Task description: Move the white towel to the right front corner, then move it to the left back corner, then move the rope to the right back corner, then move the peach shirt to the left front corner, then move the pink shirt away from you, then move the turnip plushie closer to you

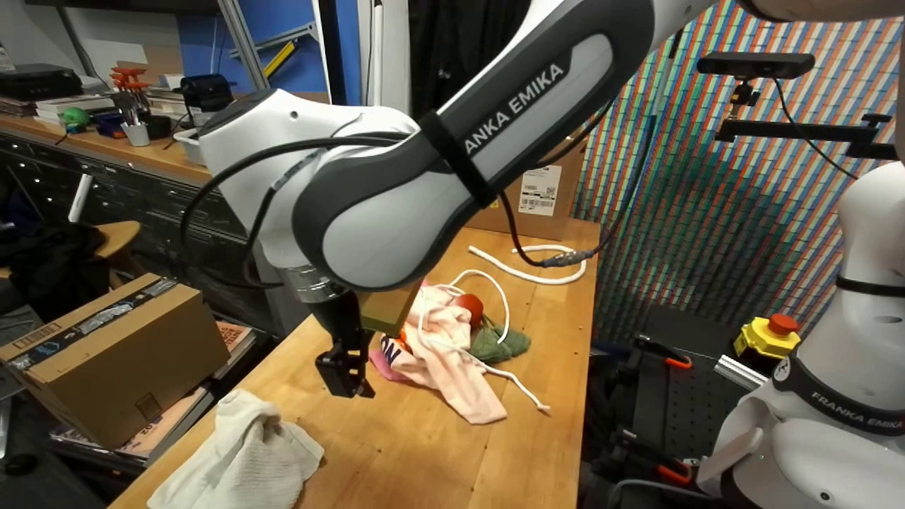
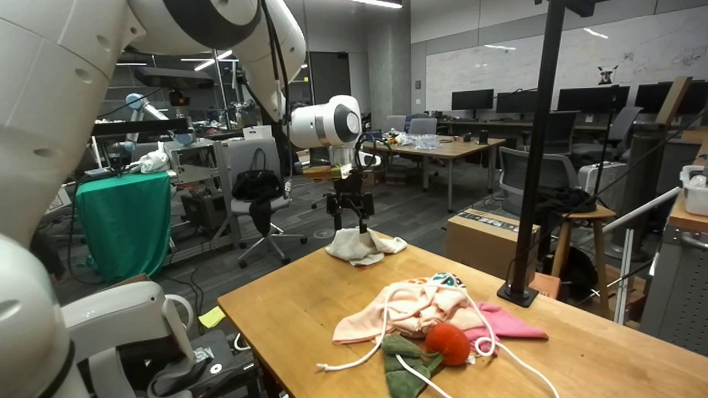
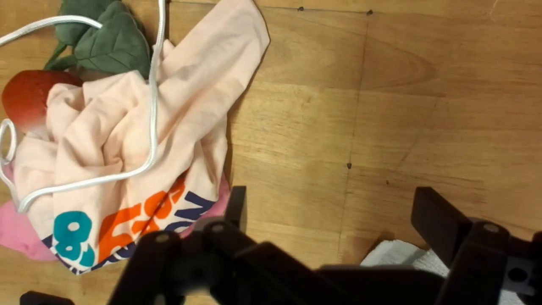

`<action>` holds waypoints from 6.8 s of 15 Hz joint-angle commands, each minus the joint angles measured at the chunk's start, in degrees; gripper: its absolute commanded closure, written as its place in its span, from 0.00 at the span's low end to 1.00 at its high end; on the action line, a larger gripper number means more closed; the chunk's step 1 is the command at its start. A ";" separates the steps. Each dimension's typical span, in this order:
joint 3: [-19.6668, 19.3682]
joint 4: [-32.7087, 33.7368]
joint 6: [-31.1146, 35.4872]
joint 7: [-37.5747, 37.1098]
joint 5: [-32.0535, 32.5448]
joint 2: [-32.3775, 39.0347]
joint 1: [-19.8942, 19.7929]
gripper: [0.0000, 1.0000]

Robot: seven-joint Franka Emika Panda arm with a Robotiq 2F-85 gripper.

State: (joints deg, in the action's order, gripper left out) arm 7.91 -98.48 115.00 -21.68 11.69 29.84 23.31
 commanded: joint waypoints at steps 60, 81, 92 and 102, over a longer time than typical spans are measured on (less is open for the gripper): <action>-7.61 -7.84 16.42 0.73 -2.75 5.13 -10.54 0.80; -11.43 -6.48 11.68 -5.75 2.60 -5.32 -9.57 0.94; -12.27 -7.28 12.56 -21.38 17.49 -14.60 -9.02 0.93; -12.36 0.46 10.40 -37.66 26.22 -9.37 -11.65 0.93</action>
State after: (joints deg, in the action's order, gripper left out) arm -4.72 -102.40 127.06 -56.89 36.98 17.55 12.30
